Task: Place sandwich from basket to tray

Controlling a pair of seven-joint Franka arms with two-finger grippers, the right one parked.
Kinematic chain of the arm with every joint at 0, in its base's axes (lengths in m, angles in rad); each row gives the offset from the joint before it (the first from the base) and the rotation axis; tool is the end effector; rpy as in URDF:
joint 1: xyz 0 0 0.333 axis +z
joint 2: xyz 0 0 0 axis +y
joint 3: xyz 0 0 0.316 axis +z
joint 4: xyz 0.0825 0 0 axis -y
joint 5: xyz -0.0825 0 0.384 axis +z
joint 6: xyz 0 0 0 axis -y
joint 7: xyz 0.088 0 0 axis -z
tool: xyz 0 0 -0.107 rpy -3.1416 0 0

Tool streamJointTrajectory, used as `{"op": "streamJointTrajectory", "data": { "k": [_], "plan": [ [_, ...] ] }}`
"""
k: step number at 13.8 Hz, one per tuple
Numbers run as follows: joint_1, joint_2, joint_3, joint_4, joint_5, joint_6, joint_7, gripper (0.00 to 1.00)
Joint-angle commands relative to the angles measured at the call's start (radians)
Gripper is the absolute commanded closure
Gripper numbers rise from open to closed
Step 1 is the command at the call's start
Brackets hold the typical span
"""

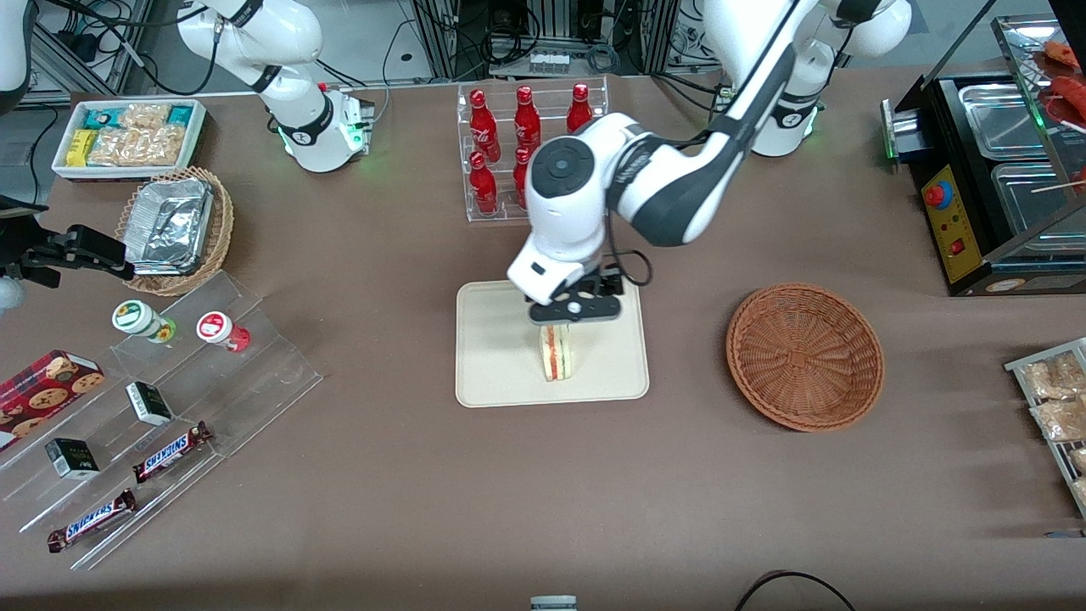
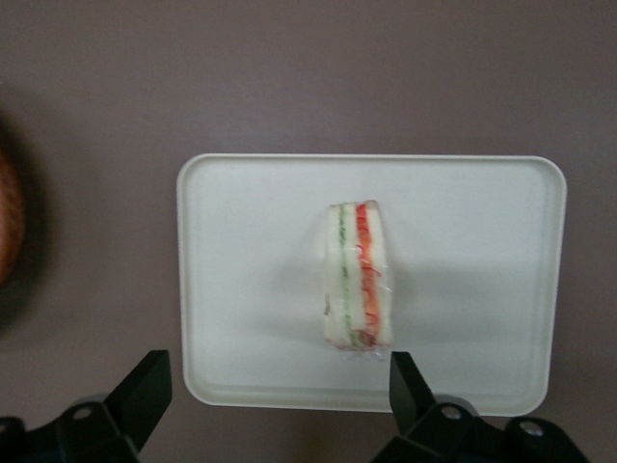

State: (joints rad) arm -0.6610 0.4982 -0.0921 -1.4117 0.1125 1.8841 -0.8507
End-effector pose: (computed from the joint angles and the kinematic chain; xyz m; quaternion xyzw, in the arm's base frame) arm 0.5228 -0.4631 0.4132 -0.9988 -0.0361 -0.0143 0.0302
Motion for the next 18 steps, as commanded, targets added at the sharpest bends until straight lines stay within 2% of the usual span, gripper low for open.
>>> {"op": "streamJointTrajectory", "data": {
  "k": [1,3,5,8,11,15,18],
  "plan": [
    [-0.006,-0.050,0.083,-0.016,-0.042,-0.069,0.048,0.00],
    [-0.003,-0.072,0.127,-0.024,-0.056,-0.074,0.151,0.00],
    [-0.005,-0.114,0.219,-0.065,-0.132,-0.072,0.259,0.00],
    [-0.005,-0.147,0.297,-0.076,-0.163,-0.092,0.350,0.00],
    [-0.005,-0.173,0.388,-0.075,-0.210,-0.172,0.517,0.00],
    [-0.006,-0.240,0.463,-0.075,-0.220,-0.299,0.658,0.00],
    [-0.005,-0.274,0.473,-0.072,-0.220,-0.358,0.702,0.00]
  ]
}}
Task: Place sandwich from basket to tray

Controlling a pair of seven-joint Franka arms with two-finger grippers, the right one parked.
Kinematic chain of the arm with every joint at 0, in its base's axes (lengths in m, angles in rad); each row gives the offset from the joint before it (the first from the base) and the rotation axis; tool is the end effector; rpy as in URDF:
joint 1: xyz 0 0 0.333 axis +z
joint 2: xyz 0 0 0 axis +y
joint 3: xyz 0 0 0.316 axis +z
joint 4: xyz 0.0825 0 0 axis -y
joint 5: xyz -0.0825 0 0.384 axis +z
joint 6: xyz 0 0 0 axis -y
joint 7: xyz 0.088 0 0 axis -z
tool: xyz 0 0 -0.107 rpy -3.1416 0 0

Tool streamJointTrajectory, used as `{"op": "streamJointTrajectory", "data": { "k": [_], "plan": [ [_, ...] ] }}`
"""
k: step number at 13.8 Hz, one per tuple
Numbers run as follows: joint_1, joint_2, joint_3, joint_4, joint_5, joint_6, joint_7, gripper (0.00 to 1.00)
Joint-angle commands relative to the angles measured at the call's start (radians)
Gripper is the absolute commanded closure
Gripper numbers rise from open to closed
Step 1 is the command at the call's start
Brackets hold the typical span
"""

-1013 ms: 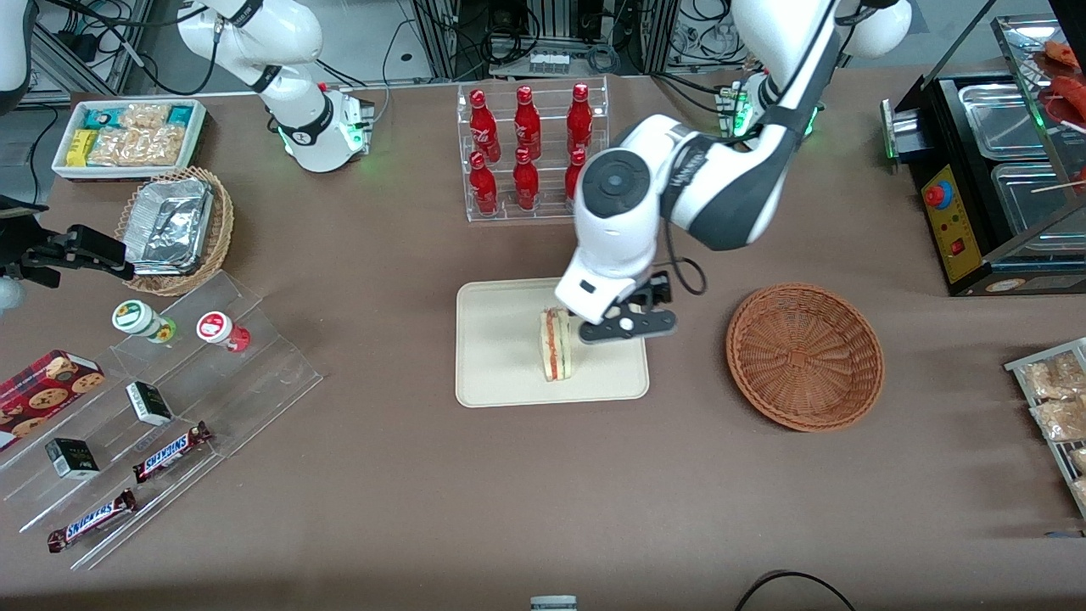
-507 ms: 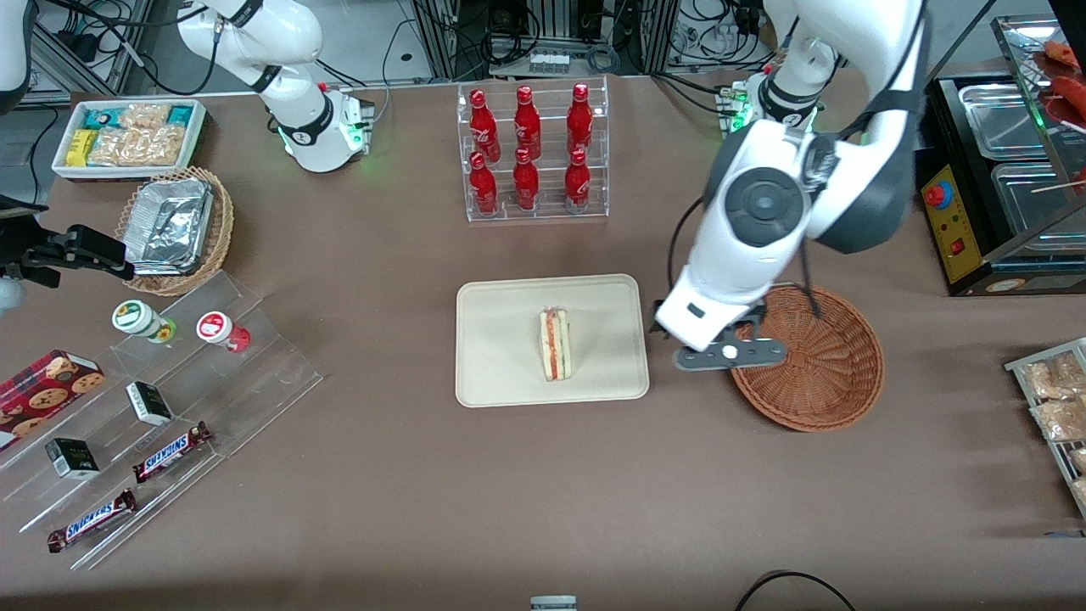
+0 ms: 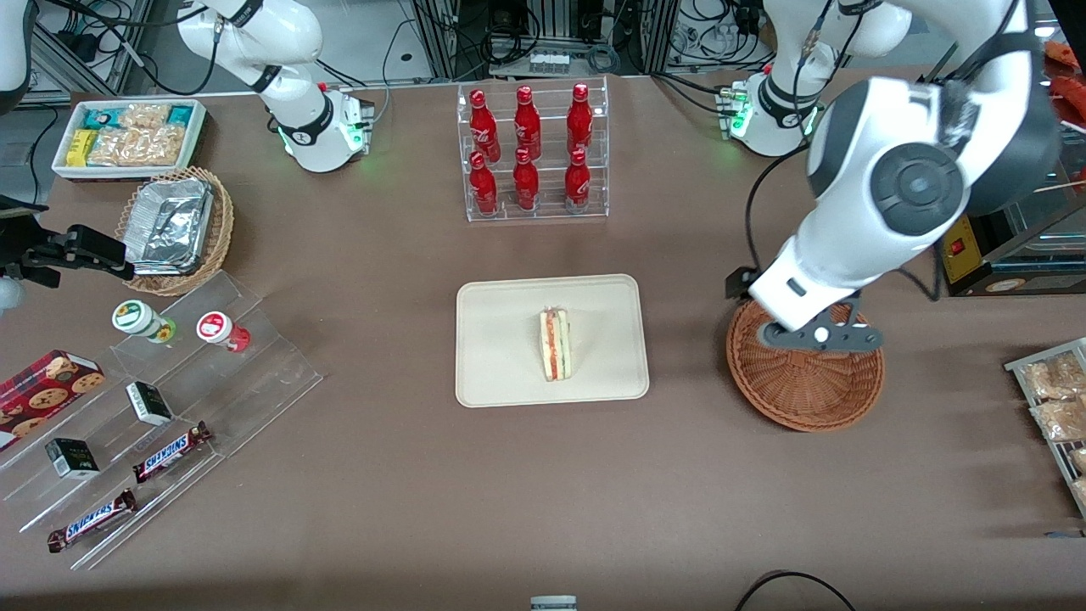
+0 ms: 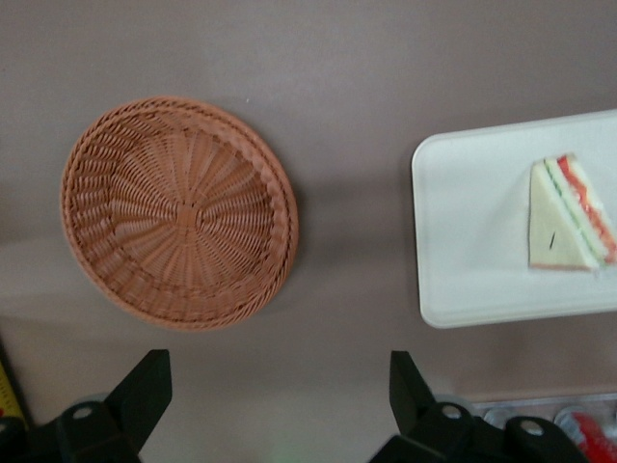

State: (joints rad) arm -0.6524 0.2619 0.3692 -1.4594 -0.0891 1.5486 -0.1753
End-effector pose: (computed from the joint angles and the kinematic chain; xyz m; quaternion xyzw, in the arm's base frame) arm 0.5838 -0.2067 0.5295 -0.9956 0.0534 0.0749 0.0202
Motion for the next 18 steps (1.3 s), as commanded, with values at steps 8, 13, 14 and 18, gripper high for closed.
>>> {"op": "streamJointTrajectory", "data": {
  "k": [8,13,14,18],
  "plan": [
    [0.138,-0.073,-0.041,-0.019,0.014,-0.031,0.034,0.00],
    [0.330,-0.113,-0.176,-0.027,0.023,-0.038,0.106,0.00],
    [0.370,-0.119,-0.206,-0.027,0.032,-0.044,0.106,0.00],
    [0.635,-0.135,-0.455,-0.027,0.071,-0.064,0.105,0.00]
  ]
}}
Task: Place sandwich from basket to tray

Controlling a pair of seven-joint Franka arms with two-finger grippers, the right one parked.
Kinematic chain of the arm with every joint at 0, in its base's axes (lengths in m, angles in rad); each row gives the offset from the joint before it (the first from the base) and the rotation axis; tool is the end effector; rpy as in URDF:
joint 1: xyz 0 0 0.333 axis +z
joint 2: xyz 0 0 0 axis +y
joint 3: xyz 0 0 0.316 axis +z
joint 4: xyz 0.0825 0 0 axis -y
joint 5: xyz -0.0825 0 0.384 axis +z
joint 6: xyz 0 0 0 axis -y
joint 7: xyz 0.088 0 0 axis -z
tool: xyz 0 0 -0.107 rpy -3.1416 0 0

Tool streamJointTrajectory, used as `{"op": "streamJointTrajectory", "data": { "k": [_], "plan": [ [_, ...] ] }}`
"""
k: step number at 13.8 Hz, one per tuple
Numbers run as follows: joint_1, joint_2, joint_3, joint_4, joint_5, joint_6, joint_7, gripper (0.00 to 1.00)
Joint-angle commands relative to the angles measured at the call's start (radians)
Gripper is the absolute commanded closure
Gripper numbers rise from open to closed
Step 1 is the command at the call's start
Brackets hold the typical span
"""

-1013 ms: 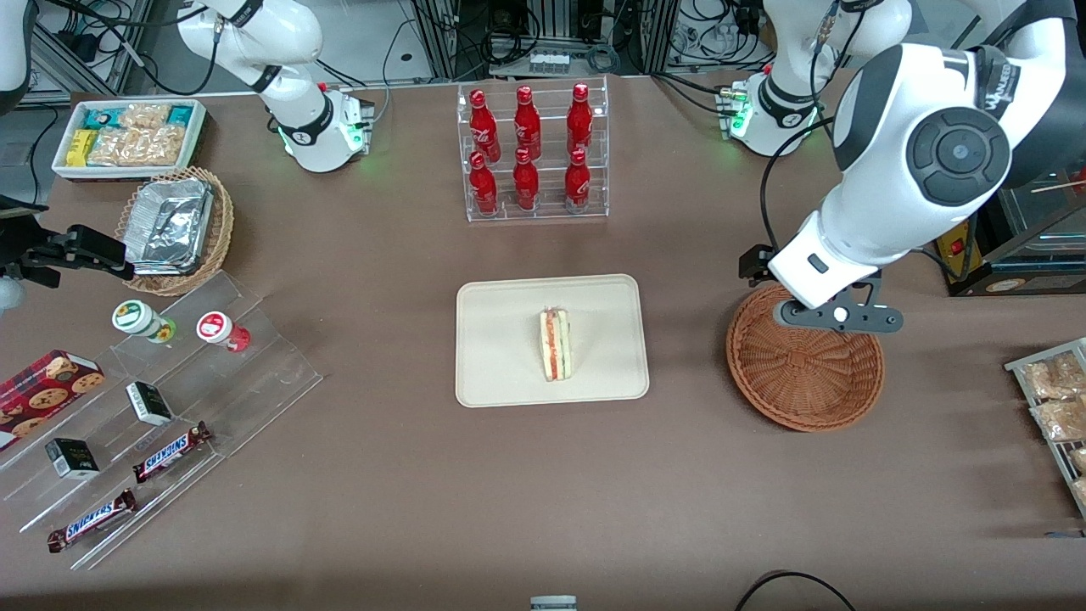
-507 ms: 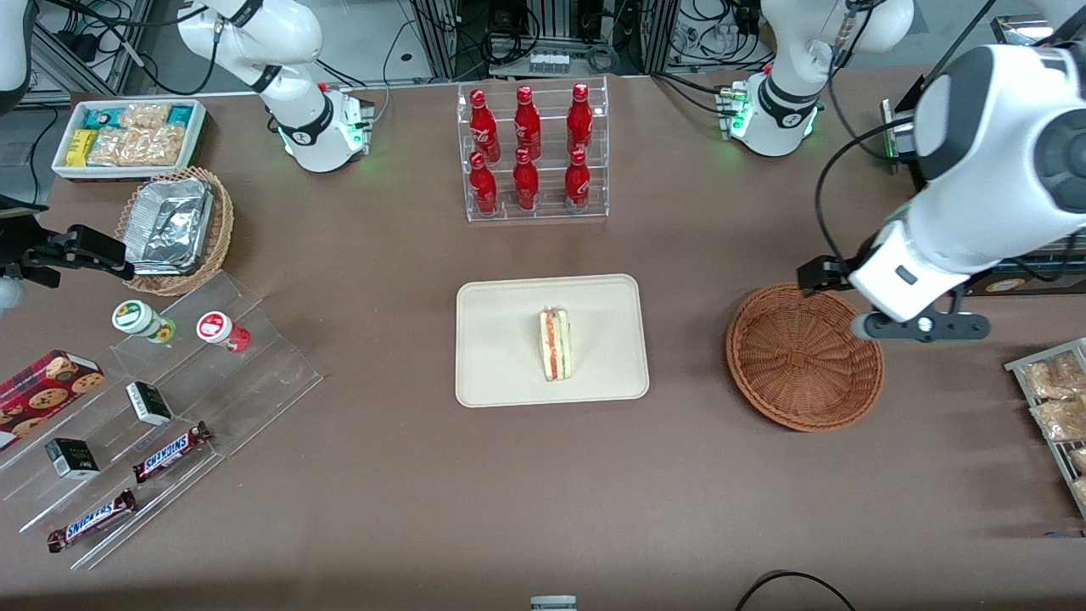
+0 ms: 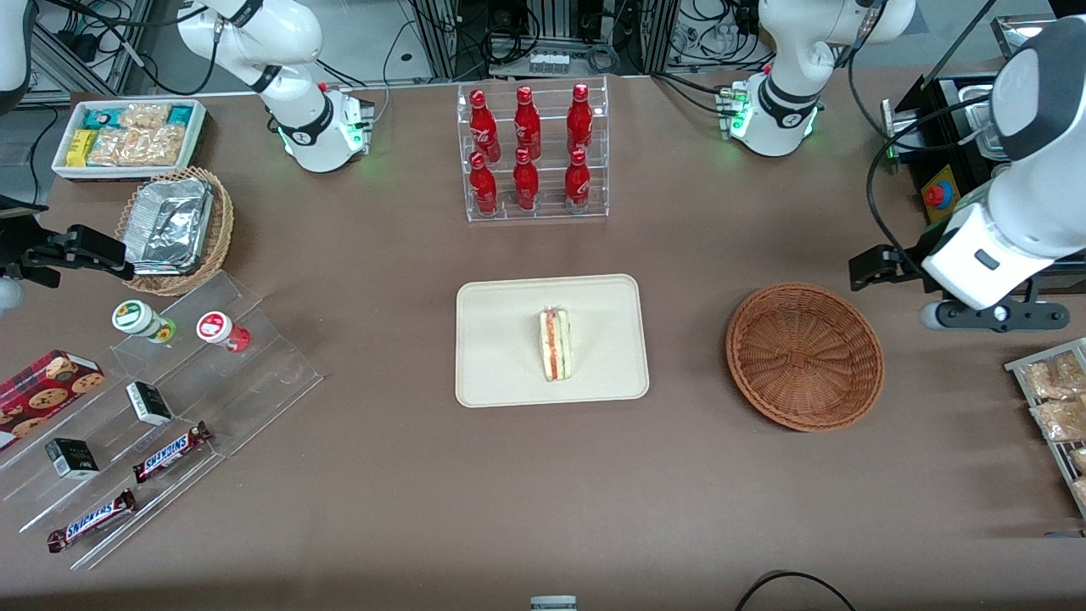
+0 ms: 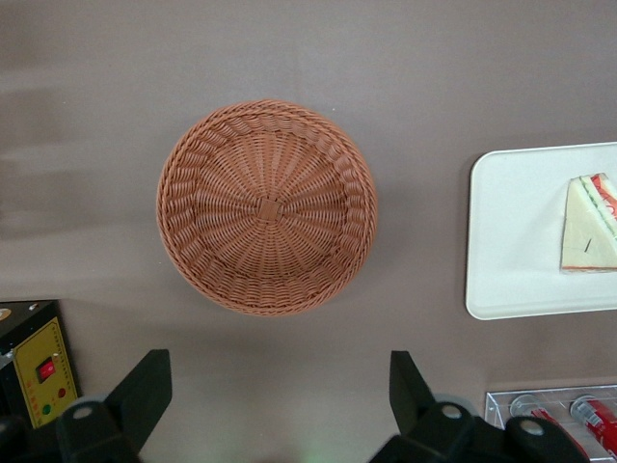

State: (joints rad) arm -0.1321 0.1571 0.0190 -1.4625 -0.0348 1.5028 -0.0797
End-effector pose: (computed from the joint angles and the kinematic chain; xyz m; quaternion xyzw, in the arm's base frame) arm 0.5891 -0.0717 0.5794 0.9980 -0.0169 -0.0596 0.0102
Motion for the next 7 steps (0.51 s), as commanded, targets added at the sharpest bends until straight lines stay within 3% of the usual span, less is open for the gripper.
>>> {"op": "streamJointTrajectory", "data": {
  "k": [1,4,7],
  "plan": [
    [0.153,-0.036,-0.128,-0.024,0.015,-0.022,0.011,0.00],
    [0.239,-0.051,-0.183,-0.024,0.016,-0.050,0.011,0.00],
    [0.227,-0.080,-0.172,-0.024,0.023,-0.104,0.009,0.00]
  ]
}}
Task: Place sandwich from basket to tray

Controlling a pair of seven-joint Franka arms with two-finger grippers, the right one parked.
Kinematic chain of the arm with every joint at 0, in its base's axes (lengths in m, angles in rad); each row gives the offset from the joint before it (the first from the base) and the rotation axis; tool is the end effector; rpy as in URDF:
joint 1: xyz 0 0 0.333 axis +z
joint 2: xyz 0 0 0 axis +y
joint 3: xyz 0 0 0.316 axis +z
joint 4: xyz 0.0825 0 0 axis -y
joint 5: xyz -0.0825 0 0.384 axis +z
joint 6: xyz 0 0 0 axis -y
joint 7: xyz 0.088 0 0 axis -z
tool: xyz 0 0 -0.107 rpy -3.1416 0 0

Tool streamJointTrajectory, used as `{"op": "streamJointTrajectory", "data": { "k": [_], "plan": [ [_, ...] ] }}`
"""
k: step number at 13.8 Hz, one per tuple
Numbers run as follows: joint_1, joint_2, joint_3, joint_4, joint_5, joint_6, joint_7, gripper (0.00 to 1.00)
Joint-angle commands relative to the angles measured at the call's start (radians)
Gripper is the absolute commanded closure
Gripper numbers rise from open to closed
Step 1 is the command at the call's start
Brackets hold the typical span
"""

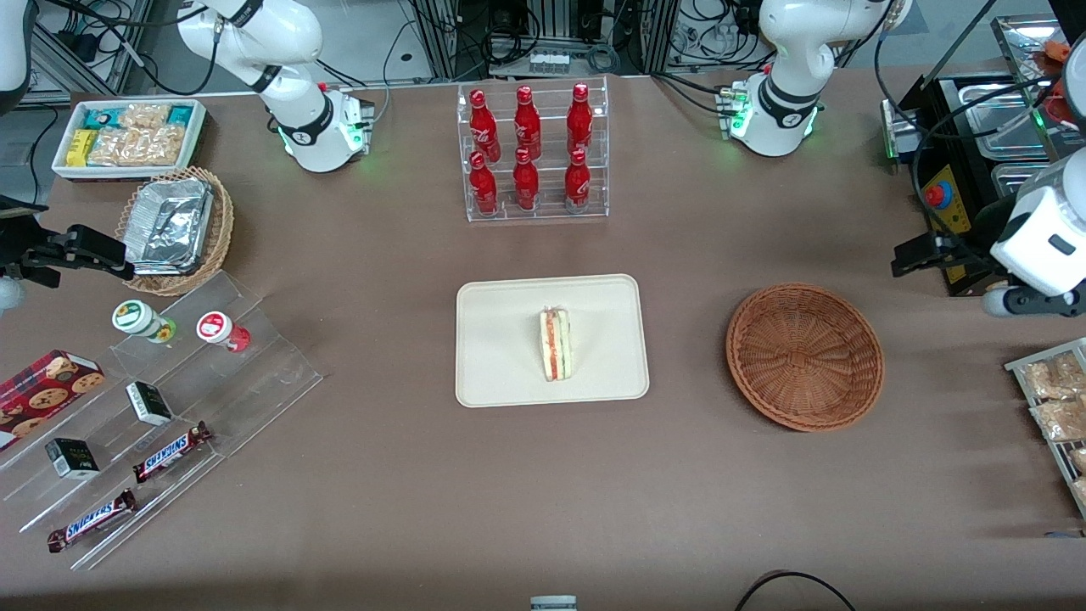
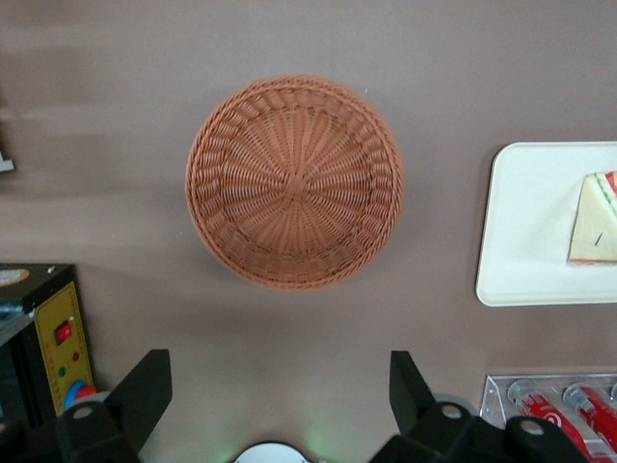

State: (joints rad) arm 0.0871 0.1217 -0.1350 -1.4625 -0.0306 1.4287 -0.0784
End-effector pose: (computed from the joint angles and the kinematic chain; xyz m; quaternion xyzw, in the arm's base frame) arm 0.5748 -0.0263 0.5954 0.9966 0.0141 -0.0784 0.0185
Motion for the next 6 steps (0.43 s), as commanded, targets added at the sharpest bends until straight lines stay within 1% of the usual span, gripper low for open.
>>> {"op": "streamJointTrajectory", "data": {
  "k": [1,3,6],
  "plan": [
    [-0.007,-0.056,-0.003,-0.025,0.018,-0.048,0.006,0.00],
    [-0.052,-0.085,0.049,-0.035,0.018,-0.082,0.005,0.00],
    [-0.050,-0.112,0.051,-0.036,0.017,-0.140,0.006,0.00]
  ]
}}
